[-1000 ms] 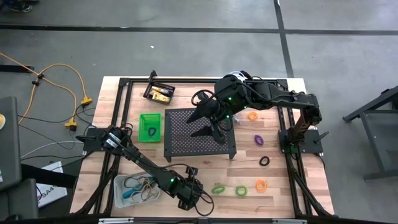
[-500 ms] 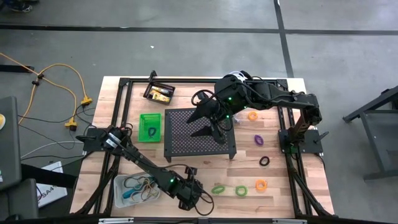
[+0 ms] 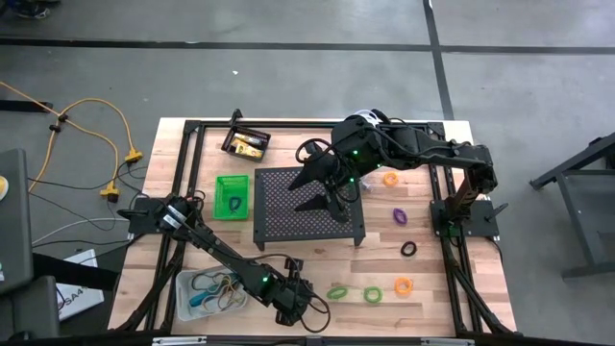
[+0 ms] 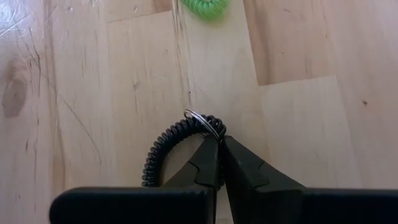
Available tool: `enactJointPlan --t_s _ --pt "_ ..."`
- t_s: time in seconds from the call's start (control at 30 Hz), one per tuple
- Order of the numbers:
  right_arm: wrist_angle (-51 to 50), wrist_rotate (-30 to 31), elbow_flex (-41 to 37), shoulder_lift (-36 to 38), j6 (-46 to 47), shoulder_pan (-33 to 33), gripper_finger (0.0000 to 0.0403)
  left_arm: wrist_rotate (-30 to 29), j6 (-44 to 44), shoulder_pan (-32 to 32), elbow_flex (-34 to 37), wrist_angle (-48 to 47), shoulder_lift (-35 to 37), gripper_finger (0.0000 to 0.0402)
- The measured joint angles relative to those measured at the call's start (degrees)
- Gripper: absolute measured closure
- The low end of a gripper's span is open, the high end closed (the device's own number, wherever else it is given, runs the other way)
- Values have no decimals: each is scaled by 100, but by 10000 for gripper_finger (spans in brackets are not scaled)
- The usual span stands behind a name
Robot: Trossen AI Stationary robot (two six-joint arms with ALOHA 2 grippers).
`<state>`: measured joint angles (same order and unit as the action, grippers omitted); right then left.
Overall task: Pick & Place Office Desk Supplies
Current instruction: Put the left black spring keychain into the green bin
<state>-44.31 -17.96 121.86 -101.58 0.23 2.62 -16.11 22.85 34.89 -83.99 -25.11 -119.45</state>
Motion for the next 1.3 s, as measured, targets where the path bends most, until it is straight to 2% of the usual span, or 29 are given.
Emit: enactJointPlan --t_s 0.23,0.77,1.07,1.3 --pt "0 0 0 0 0 0 172 -32 15 4 9 55 182 395" --pt "-2 0 0 0 -1 1 172 -667 13 220 9 79 966 395" --pt "-2 0 0 0 0 1 172 -1261 6 490 8 -306 1482 395" --pt "-2 0 0 0 -2 1 172 -1281 205 683 9 -676 1766 395"
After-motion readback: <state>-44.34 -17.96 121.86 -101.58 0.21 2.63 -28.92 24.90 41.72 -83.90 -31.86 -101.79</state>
